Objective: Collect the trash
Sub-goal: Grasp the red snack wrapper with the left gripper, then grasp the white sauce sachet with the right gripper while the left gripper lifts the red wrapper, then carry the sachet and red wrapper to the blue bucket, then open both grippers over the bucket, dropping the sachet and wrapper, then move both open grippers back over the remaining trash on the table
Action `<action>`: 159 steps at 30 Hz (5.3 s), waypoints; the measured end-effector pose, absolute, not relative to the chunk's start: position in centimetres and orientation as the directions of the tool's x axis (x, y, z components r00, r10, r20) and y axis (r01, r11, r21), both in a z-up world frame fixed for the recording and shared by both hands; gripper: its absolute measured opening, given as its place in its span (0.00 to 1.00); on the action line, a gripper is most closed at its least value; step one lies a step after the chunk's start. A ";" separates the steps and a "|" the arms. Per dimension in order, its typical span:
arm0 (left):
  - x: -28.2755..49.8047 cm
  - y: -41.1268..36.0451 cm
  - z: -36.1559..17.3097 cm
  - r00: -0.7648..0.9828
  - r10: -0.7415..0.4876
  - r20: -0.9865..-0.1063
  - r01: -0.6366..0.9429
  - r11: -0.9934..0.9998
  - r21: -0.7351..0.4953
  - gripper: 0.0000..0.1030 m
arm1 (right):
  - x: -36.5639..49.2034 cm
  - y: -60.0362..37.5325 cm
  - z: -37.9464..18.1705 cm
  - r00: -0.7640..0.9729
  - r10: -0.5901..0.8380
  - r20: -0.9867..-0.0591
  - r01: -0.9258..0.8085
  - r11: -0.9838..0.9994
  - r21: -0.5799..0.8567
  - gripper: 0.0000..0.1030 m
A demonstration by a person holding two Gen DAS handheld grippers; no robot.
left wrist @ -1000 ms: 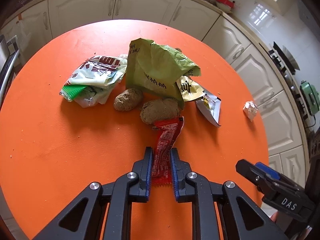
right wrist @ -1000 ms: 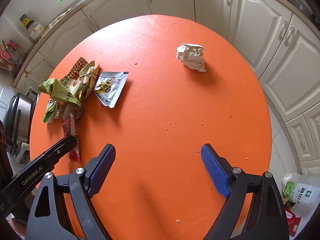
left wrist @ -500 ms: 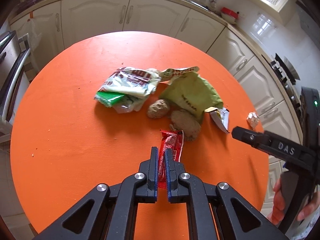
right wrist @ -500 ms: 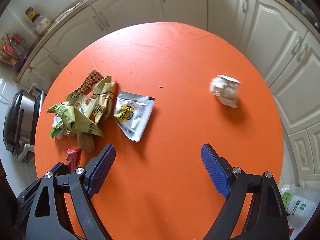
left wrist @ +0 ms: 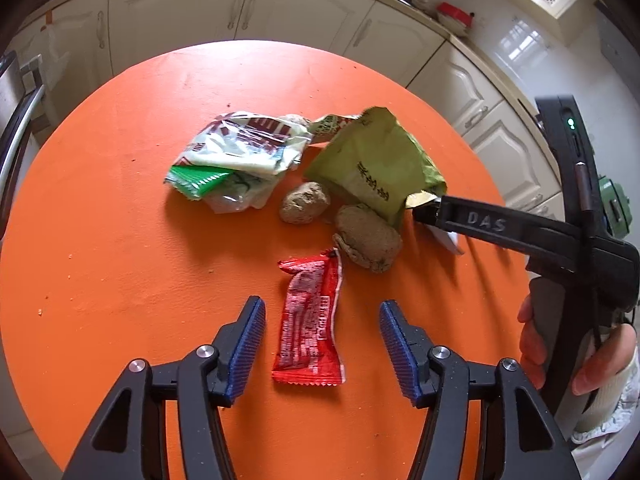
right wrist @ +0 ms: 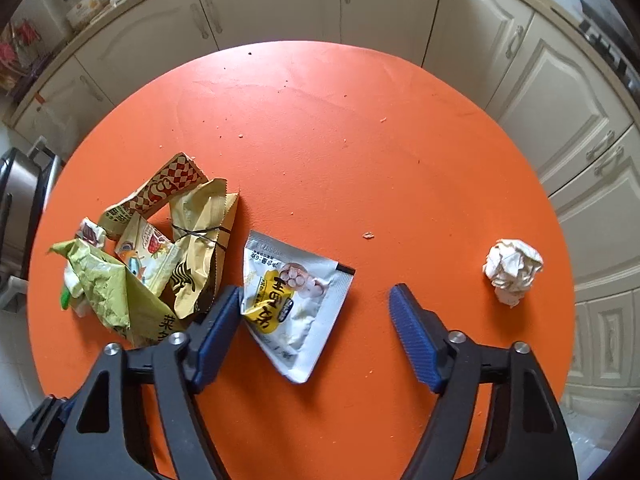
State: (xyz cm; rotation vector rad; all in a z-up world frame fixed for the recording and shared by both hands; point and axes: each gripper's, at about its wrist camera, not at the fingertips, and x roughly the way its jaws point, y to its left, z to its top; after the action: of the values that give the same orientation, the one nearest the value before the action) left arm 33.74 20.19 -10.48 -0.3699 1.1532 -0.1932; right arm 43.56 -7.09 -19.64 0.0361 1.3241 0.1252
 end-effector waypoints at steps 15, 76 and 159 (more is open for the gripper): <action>31.5 19.7 -11.1 0.463 -0.245 -0.852 -0.081 0.945 -0.316 0.15 | 34.6 -10.0 -18.4 0.196 0.337 -0.921 -0.144 0.939 0.313 0.18; 30.2 0.9 -9.5 0.396 -0.237 -0.887 0.255 0.957 -0.141 0.30 | 19.6 -30.1 -14.8 0.541 0.228 -0.809 0.244 0.878 0.411 0.19; 32.3 -19.0 -9.4 0.427 -0.230 -0.874 0.465 0.885 -0.006 0.53 | 18.0 -43.7 -17.2 0.527 0.106 -0.843 0.518 0.746 0.418 0.76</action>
State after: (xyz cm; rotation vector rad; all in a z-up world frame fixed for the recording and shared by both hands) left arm 32.26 -18.98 -9.43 0.2514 1.0442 -0.4397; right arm 18.03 -43.72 -17.18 0.7120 1.0034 -0.2725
